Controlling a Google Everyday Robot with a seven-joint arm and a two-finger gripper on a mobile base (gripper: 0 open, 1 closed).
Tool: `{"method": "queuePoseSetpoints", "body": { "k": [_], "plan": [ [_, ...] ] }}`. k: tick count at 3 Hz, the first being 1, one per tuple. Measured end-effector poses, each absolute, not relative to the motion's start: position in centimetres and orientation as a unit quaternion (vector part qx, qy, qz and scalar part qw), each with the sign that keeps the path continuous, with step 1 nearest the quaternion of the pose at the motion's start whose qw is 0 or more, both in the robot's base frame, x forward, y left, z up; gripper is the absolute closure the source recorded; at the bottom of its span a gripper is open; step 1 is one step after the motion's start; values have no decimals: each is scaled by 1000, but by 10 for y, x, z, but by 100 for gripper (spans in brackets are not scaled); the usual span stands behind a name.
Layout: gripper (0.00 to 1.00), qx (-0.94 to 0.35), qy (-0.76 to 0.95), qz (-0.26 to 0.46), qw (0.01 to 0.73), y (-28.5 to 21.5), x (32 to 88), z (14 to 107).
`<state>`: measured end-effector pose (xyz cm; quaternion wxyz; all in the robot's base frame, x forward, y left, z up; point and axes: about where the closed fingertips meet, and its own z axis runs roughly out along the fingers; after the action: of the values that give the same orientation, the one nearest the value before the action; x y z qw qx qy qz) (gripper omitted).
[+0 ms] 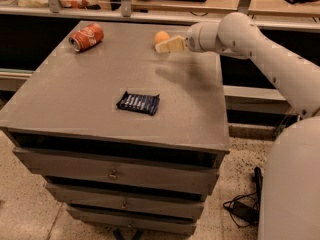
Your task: Move orange near coke can
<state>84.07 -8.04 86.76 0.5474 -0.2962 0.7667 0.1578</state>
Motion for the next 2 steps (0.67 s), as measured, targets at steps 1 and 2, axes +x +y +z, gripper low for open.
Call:
{"method": "queuePoseSetpoints", "body": {
  "k": [1,2],
  "plan": [
    [0,-311,762,185,537,-67,845,871],
    [0,-319,759,200,532,-59,847,872]
  ]
}}
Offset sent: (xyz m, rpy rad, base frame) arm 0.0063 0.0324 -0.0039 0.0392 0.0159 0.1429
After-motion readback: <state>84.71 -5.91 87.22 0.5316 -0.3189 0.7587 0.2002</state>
